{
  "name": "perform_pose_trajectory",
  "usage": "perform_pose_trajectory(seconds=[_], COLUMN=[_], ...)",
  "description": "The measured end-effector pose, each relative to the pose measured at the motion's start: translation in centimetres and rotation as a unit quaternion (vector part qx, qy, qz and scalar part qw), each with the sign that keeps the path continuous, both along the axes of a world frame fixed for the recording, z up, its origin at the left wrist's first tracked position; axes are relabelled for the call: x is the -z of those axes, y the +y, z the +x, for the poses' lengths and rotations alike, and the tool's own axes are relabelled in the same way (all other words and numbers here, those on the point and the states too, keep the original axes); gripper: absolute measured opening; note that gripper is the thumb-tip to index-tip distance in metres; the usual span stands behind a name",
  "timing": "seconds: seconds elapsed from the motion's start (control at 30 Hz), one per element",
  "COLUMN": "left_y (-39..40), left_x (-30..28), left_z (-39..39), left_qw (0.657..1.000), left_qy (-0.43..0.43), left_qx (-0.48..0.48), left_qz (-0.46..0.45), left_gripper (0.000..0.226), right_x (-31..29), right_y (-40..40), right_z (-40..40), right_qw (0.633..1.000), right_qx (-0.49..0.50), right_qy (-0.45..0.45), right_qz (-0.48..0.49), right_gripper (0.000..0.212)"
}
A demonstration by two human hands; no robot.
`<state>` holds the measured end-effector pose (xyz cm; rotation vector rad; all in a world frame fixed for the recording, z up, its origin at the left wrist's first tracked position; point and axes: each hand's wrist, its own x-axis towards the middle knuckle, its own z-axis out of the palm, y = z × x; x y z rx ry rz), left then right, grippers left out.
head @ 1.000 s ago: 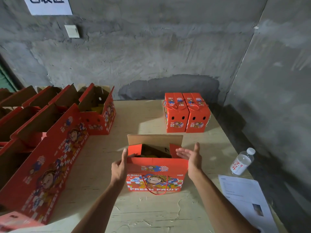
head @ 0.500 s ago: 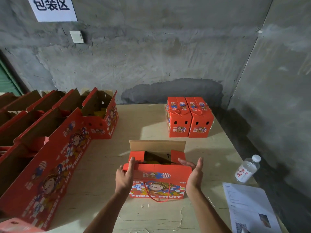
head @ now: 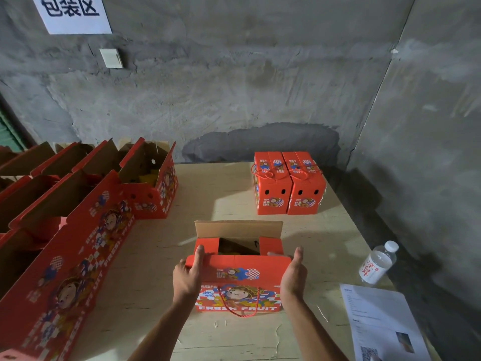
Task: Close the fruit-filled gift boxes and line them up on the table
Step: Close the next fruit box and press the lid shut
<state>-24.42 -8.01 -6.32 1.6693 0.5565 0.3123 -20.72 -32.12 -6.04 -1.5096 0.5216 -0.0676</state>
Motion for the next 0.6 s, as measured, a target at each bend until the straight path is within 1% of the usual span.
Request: perform_pose_trajectory(seconds=[0.07,0.23,0.3,0.43,0.6], left_y=[-0.12,-0.09,-0.05,-0.02,0.11], left_x=[-0.06,-0.09,-0.04,0.08,0.47], left_z=[0.04,0.22,0.24,0.37,0.58], left_qw=[1.0,0.999,0.999,0.999,0.999], left_qy=[0.004,-0.002,-0.004,-0.005,0.001], left_qx=[-0.007,-0.022,-0.021,-0.027,-0.024], left_qz=[0.006,0.041,0.043,0.047,0.047], left_gripper=[0.086,0.073,0.071,0.073,0.074], right_x=[-0.07,0.26,0.36,0.4,0.22], right_y=[0.0,0.01,0.04,0.19,0.46], right_z=[0.08,0.24,0.3,0.35,0.29], right_qw=[1.0,1.0,0.999,0.998,0.998], right_qx=[0.004,0.016,0.019,0.035,0.042], right_qy=[0.003,0.02,0.029,0.037,0.026], right_qz=[-0.003,0.001,-0.002,-0.023,-0.044], right_gripper=[0.095,0.092,0.091,0.091,0.082])
